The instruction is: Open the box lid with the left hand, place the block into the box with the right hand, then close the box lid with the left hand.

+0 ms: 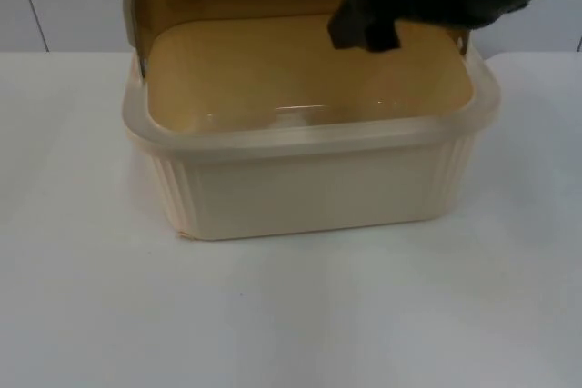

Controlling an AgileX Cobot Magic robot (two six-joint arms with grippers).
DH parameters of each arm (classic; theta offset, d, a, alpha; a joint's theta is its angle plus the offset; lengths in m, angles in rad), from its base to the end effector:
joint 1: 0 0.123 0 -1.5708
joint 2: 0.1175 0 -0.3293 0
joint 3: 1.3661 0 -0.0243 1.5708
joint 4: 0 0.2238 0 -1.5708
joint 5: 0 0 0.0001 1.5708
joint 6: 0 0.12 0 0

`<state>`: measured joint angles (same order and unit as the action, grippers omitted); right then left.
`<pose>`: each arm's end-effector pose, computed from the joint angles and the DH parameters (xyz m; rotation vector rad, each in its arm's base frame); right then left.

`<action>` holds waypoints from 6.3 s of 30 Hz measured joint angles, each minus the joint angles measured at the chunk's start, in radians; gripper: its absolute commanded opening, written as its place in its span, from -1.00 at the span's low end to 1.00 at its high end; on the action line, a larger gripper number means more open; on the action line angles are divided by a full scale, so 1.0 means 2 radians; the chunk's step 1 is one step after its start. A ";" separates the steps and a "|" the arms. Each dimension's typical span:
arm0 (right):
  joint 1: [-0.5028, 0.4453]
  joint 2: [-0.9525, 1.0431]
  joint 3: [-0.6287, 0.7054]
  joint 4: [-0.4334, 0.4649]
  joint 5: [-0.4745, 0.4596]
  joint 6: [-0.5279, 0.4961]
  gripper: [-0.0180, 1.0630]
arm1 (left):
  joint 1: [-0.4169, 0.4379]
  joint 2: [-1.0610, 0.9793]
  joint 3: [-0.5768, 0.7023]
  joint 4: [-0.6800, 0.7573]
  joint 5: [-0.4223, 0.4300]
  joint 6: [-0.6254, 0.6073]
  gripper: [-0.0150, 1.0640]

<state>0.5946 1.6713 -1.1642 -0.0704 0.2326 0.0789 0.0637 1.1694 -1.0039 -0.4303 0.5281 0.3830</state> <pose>0.3165 0.2117 0.3026 -0.6367 2.1486 0.3129 0.2329 -0.0105 0.3829 0.0623 2.1271 -0.1853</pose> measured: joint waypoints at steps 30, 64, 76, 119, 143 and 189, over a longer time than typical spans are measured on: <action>-0.270 -0.210 -0.110 -0.010 0.220 -0.058 0.97 | 0.000 0.000 0.000 0.000 -0.001 0.000 0.91; -0.377 -0.211 -0.075 0.166 0.218 -0.198 0.97 | 0.000 0.000 0.000 0.010 -0.003 -0.011 0.91; -0.377 -0.211 -0.075 0.181 0.217 -0.205 0.97 | -0.023 0.113 -0.154 0.011 -0.027 0.065 0.91; -0.377 -0.211 -0.075 0.183 0.227 -0.206 0.97 | -0.204 0.385 -0.426 0.028 0.004 0.407 -0.97; -0.377 -0.211 -0.075 0.183 0.227 -0.206 0.97 | -0.220 0.408 -0.426 -0.029 0.115 0.429 -0.97; -0.377 -0.211 -0.075 0.195 0.229 -0.204 0.97 | -0.231 0.412 -0.409 -0.017 0.135 0.394 -0.97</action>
<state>-0.1601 1.2495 -1.3148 0.3199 0.6900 -0.3296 -0.3979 1.9925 -1.8227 -0.4636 0.7975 1.1710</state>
